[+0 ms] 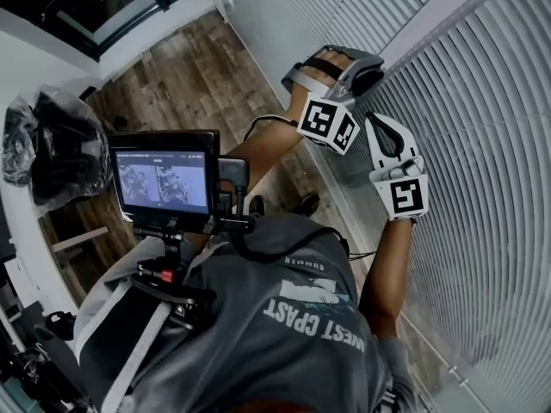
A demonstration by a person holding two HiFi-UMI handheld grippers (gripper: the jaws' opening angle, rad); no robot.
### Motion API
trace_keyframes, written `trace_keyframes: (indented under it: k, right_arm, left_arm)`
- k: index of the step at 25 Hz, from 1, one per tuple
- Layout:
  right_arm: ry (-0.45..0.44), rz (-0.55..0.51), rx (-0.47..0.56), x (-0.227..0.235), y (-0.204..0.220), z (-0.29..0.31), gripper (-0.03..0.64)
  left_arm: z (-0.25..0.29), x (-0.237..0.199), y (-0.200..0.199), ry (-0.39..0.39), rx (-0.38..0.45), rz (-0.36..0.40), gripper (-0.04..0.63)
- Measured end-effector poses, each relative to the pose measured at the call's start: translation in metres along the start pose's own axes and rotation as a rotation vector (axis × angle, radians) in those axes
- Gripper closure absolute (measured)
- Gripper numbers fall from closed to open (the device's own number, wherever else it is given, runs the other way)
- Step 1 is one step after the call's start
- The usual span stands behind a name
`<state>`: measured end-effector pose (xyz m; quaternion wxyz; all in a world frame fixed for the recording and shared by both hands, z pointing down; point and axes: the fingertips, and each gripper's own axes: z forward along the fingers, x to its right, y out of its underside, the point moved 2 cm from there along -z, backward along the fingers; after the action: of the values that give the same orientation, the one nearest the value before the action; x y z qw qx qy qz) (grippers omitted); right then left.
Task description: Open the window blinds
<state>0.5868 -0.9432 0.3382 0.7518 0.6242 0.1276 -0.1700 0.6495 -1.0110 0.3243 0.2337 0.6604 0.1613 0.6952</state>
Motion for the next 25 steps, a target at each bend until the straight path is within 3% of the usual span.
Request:
trace_keyframes:
  k: [1, 2, 5, 6, 7, 11, 12, 15, 16, 17, 18, 21, 22, 23, 25]
  right_arm:
    - [-0.002, -0.002, -0.002, -0.001, 0.000, 0.000, 0.615]
    - [-0.002, -0.002, -0.003, -0.001, 0.000, 0.000, 0.615]
    - [0.001, 0.000, -0.005, -0.001, 0.001, -0.002, 0.615]
    - [0.002, 0.003, -0.006, 0.000, 0.002, -0.003, 0.615]
    - [0.005, 0.006, -0.008, 0.000, 0.003, -0.004, 0.615]
    - [0.008, 0.013, -0.016, 0.000, 0.006, -0.004, 0.615]
    - [0.008, 0.013, -0.017, -0.001, 0.006, -0.004, 0.615]
    - [0.007, 0.008, -0.011, -0.001, 0.003, -0.003, 0.615]
    - [0.008, 0.008, -0.010, 0.000, 0.002, -0.003, 0.615]
    - [0.009, 0.009, -0.010, 0.001, 0.001, -0.003, 0.615]
    - [0.010, 0.011, -0.011, 0.002, 0.001, -0.003, 0.615]
    - [0.005, 0.008, -0.013, 0.003, 0.002, -0.002, 0.615]
    - [0.002, 0.007, -0.014, 0.003, 0.002, -0.001, 0.615]
    - [-0.001, 0.005, -0.015, 0.003, 0.002, 0.001, 0.615]
    - [-0.007, 0.004, -0.012, 0.002, 0.001, 0.004, 0.615]
  left_arm:
    - [0.000, 0.000, 0.003, 0.011, 0.017, -0.082, 0.468]
    - [-0.001, 0.000, 0.006, 0.034, 0.044, -0.238, 0.467]
    - [-0.003, -0.007, 0.022, 0.134, 0.171, -0.932, 0.425]
    - [-0.004, -0.009, 0.025, 0.154, 0.199, -1.079, 0.425]
    - [-0.003, -0.010, 0.027, 0.161, 0.211, -1.140, 0.420]
    - [0.000, -0.010, 0.021, 0.157, 0.204, -1.129, 0.424]
    - [0.001, -0.010, 0.021, 0.162, 0.204, -1.146, 0.463]
    - [0.000, -0.012, 0.022, 0.183, 0.218, -1.233, 0.469]
    - [-0.001, -0.013, 0.022, 0.182, 0.218, -1.227, 0.469]
    - [-0.001, -0.014, 0.021, 0.168, 0.201, -1.155, 0.469]
    - [-0.001, -0.015, 0.018, 0.139, 0.163, -0.996, 0.471]
    - [0.001, -0.008, 0.010, 0.005, -0.023, -0.207, 0.471]
    - [0.002, -0.006, 0.008, -0.010, -0.056, -0.057, 0.471]
    - [0.003, -0.006, 0.008, -0.008, -0.064, -0.004, 0.471]
    - [0.003, -0.005, 0.008, 0.011, -0.051, -0.045, 0.469]
